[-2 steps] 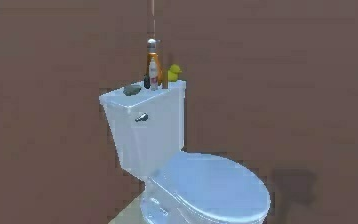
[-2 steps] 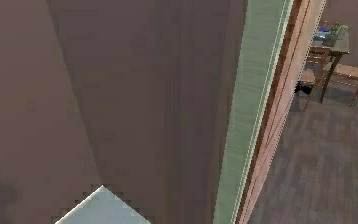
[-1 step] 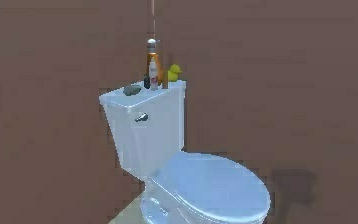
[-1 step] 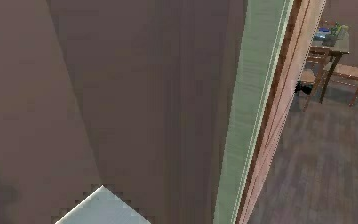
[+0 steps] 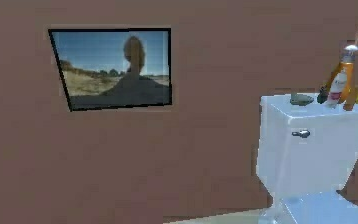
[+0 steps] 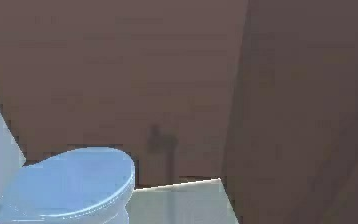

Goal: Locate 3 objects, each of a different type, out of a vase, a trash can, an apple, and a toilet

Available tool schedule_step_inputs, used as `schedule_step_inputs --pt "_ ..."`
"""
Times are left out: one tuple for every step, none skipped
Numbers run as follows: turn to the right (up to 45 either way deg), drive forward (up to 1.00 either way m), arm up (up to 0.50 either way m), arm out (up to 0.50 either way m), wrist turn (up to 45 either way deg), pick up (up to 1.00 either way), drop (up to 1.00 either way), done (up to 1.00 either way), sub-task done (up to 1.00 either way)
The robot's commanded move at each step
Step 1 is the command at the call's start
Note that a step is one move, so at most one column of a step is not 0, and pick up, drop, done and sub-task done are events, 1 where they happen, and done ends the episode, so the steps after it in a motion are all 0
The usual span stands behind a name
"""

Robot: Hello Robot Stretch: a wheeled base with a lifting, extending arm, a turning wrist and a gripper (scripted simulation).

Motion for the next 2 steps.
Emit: schedule_step_inputs --pt "-45.0 0.0 0.0 0.0 0.0 0.0 0.0 0.0 0.0" --pt "-45.0 0.0 0.0 0.0 0.0 0.0 0.0 0.0 0.0"
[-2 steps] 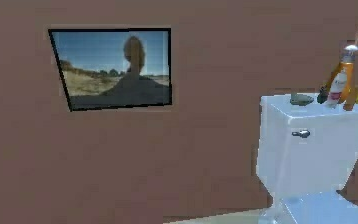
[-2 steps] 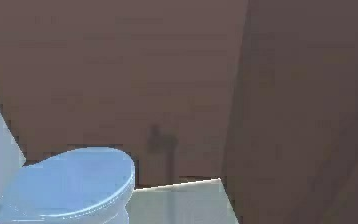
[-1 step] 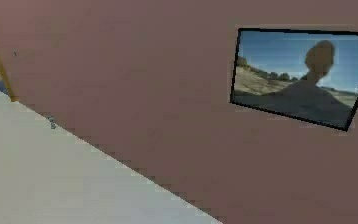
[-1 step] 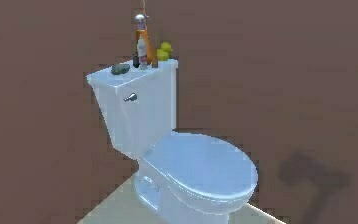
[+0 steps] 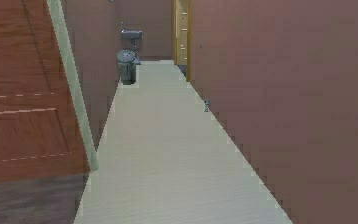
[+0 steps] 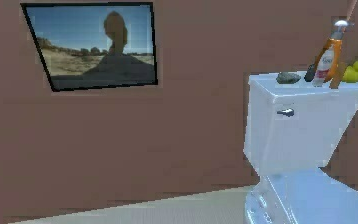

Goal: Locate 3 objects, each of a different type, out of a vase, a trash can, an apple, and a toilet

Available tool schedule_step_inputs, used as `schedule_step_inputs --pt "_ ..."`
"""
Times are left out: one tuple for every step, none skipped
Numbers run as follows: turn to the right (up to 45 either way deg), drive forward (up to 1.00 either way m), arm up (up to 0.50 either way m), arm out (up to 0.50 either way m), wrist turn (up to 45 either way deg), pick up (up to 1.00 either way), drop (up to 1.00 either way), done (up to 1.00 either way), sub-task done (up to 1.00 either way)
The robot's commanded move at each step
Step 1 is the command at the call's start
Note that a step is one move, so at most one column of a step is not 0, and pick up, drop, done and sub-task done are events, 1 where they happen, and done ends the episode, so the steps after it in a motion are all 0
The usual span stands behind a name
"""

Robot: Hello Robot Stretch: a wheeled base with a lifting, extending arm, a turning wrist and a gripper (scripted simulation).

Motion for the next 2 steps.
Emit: schedule_step_inputs --pt "-6.0 0.0 0.0 0.0 0.0 0.0 0.0 0.0 0.0" --pt "0.0 1.0 0.0 0.0 0.0 0.0 0.0 0.0 0.0"
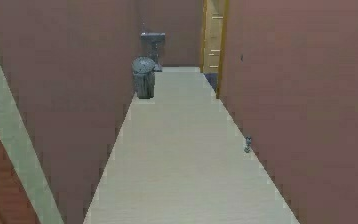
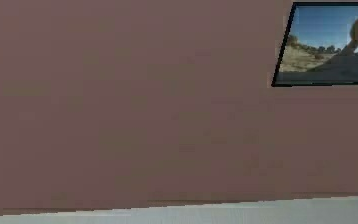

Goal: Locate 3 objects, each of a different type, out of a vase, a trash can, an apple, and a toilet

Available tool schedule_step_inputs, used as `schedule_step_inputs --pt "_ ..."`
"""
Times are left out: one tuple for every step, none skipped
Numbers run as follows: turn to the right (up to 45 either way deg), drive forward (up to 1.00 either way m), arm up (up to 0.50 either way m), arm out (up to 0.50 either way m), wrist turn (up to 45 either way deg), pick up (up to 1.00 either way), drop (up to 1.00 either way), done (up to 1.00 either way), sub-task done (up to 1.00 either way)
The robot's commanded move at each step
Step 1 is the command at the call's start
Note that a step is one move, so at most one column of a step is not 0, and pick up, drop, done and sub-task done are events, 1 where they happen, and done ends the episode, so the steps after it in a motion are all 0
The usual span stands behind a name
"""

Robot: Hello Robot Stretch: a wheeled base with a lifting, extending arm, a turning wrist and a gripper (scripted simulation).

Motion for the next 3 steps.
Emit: schedule_step_inputs --pt "0.0 1.0 0.0 0.0 0.0 0.0 0.0 0.0 0.0" --pt "0.0 1.0 0.0 0.0 0.0 0.0 0.0 0.0 0.0" --pt "-6.0 0.0 0.0 0.0 0.0 0.0 0.0 0.0 0.0"
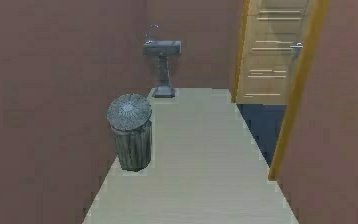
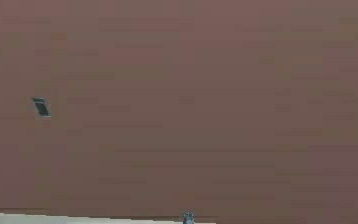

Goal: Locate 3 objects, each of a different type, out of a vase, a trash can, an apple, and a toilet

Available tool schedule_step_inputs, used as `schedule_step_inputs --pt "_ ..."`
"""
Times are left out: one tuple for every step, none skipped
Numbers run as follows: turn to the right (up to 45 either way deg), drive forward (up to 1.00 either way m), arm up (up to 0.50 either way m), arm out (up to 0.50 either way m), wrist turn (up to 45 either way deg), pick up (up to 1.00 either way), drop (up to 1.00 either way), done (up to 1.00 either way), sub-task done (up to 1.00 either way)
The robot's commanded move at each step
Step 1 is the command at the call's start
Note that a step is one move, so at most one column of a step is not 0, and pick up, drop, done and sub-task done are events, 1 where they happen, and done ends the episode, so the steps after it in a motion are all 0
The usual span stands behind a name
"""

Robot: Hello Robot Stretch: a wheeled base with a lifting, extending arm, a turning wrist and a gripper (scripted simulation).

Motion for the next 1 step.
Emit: schedule_step_inputs --pt "0.0 0.7 0.0 0.0 0.0 0.0 0.0 0.0 0.0"
